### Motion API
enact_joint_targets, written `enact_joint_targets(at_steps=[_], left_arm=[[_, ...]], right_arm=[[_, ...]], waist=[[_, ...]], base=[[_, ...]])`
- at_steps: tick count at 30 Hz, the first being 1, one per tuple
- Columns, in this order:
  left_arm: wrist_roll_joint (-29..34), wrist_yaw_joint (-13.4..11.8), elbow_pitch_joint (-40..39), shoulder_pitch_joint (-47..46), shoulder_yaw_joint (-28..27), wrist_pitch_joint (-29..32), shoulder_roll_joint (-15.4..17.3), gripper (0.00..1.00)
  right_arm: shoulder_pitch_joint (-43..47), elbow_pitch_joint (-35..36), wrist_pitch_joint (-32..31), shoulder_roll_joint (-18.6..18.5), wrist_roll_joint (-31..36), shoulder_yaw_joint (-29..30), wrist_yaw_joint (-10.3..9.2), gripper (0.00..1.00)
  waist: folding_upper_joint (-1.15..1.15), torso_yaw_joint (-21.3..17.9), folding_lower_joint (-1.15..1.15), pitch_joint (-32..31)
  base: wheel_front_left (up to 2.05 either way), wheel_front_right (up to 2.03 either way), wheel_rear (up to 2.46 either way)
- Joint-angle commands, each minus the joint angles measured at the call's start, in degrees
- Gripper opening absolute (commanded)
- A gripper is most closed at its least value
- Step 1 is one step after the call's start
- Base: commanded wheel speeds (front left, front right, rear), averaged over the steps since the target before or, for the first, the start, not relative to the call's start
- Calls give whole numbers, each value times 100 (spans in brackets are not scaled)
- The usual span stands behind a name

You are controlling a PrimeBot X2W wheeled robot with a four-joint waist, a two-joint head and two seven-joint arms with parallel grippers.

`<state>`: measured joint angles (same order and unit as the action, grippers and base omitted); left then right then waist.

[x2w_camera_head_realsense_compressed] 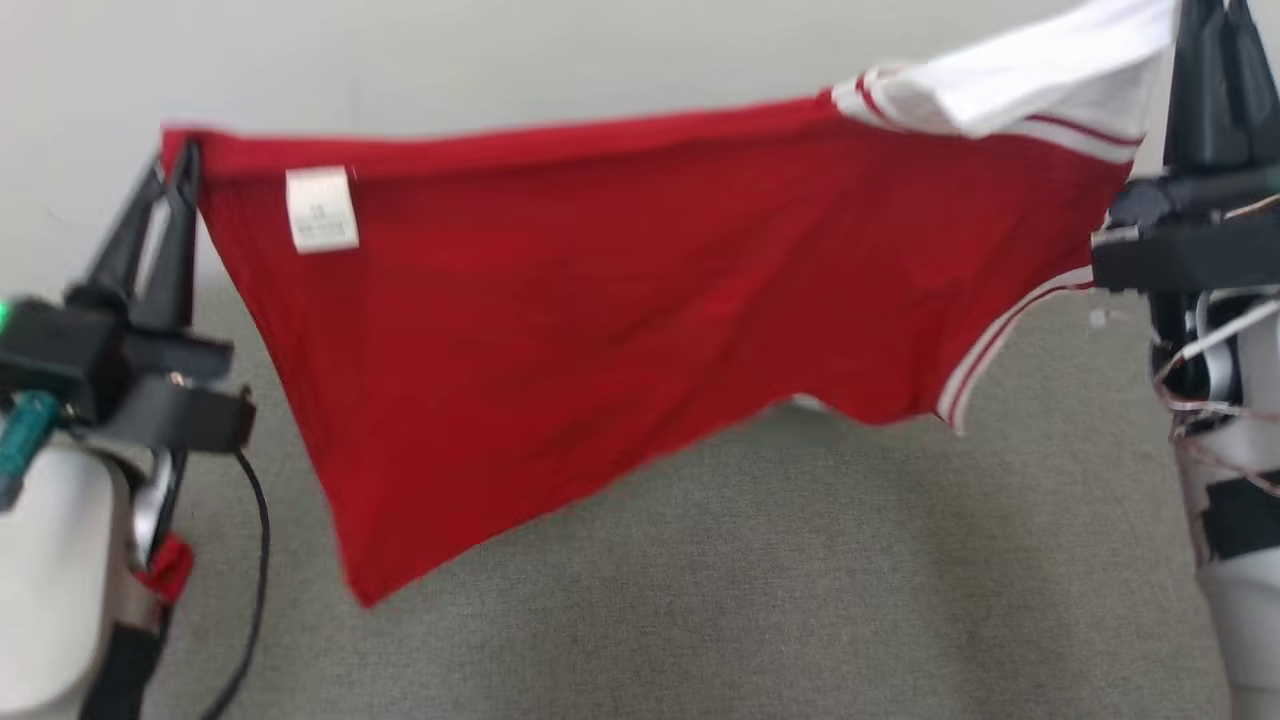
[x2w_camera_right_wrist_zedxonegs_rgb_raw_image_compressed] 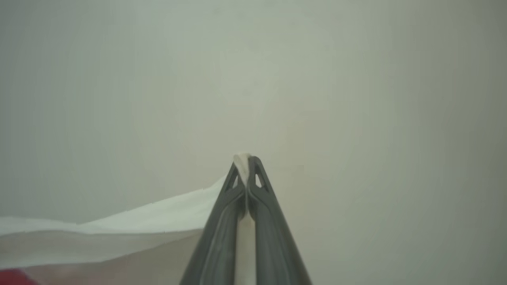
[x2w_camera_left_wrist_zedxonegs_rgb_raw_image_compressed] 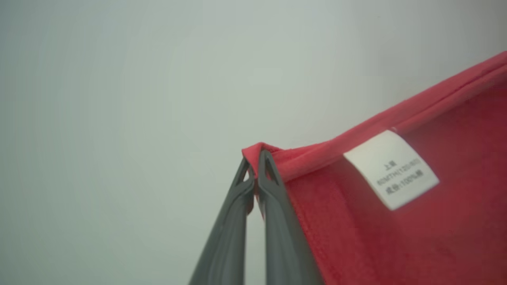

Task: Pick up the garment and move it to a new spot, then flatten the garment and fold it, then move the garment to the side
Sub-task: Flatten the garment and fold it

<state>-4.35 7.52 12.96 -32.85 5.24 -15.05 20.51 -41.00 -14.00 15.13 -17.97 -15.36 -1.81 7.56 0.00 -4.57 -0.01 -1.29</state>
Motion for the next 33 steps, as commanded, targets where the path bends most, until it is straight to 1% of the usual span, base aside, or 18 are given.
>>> enact_joint_targets(at_steps=[1, 2, 6, 9, 15, 18, 21, 23, 26, 28, 30, 33], left_arm=[[6, -11, 77, -334, 142, -18, 133, 0], [6, -11, 77, -334, 142, -18, 133, 0], [-26, -10, 421, -1090, 409, 67, 439, 0], [-33, -10, 648, -1637, 613, 160, 583, 0], [64, -11, 1034, -2665, 825, 268, 545, 0], [151, -22, 1295, -3180, 918, 299, 493, 0], [274, -53, 1599, -3701, 980, 310, 515, 0], [429, -60, 1769, -4133, 1064, 305, 529, 0], [631, -166, 1998, -4830, 1135, 269, 573, 0], [779, -193, 2161, -5212, 1189, 286, 670, 0], [914, -193, 2305, -5611, 1291, 264, 696, 0], [991, -215, 2538, -5998, 1379, 143, 632, 0]], right_arm=[[-308, -135, 0, -152, 38, -182, -12, 0], [-308, -135, 0, -152, 38, -182, -12, 0], [-1036, -498, 0, -370, 100, -549, -12, 0], [-1590, -822, -14, -565, 183, -734, -12, 0], [-2807, -1444, -80, -816, 386, -898, -12, 0], [-3444, -1760, -61, -871, 480, -869, -12, 0], [-4084, -2068, -43, -895, 638, -755, -13, 0], [-4513, -2209, -30, -977, 882, -643, -13, 0], [-5129, -2362, -11, -1021, 1230, -454, -14, 0], [-5469, -2500, -7, -963, 1393, -331, -15, 0], [-5732, -2582, 0, -956, 1571, -319, -15, 0], [-5883, -2715, 4, -949, 1702, -316, -16, 0]], waist=[[0, 25, 1, -5], [0, 25, 1, -5], [0, 44, 1, 151], [0, 57, 1, 440], [0, 94, 1, 1305], [0, 91, 1, 1773], [0, 67, 1, 2203], [0, 74, 1, 2486], [0, 89, 1, 2840], [0, 41, 1, 3031], [0, 26, 1, 3216], [0, 17, 1, 3391]], base=[[0, 0, 0], [0, 0, 0], [0, 0, 0], [0, 0, 0], [0, 0, 0], [0, 0, 0], [0, 0, 0], [0, 0, 0], [0, 0, 0], [0, 0, 0], [0, 0, 0], [0, 0, 0]])
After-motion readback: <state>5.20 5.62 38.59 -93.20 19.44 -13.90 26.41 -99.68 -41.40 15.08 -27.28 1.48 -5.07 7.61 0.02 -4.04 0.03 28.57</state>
